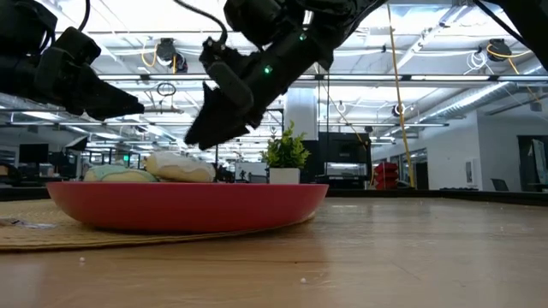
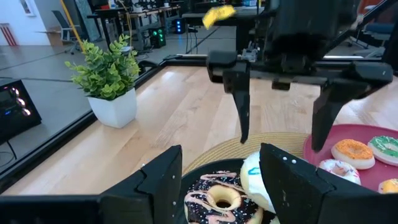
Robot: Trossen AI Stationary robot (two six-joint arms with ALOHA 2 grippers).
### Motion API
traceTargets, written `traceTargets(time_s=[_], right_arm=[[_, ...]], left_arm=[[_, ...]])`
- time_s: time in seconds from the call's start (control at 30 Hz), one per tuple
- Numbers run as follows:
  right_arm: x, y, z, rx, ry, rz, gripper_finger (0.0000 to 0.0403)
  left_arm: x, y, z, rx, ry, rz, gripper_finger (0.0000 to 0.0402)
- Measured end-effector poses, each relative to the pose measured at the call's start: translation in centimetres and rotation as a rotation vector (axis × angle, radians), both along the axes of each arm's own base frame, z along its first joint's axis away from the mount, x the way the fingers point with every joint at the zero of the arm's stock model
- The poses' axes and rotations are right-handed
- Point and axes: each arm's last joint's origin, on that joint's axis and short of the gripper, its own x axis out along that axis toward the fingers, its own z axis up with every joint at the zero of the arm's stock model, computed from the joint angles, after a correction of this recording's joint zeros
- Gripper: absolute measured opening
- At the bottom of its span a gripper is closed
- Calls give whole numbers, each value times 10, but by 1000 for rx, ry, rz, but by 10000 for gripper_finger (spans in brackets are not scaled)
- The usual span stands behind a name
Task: Pick & Place donuts
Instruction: Return to Home Position
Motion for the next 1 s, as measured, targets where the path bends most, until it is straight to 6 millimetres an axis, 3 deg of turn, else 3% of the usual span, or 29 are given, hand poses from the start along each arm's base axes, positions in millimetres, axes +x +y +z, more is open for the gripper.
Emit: traceTargets(time_s=[0.3, 0.47, 0.73, 1.0], right_arm=[[-4, 0, 15, -44, -14, 36, 329], [-13, 0, 43, -72, -60, 56, 329], [-50, -1, 98, -68, -34, 52, 328], [-98, -3, 136, -83, 78, 67, 331]], left_arm=[[0, 0, 0, 0, 1, 0, 214], [0, 0, 0, 0, 3, 0, 214], [0, 0, 0, 0, 3, 0, 214], [0, 0, 0, 0, 2, 0, 214]])
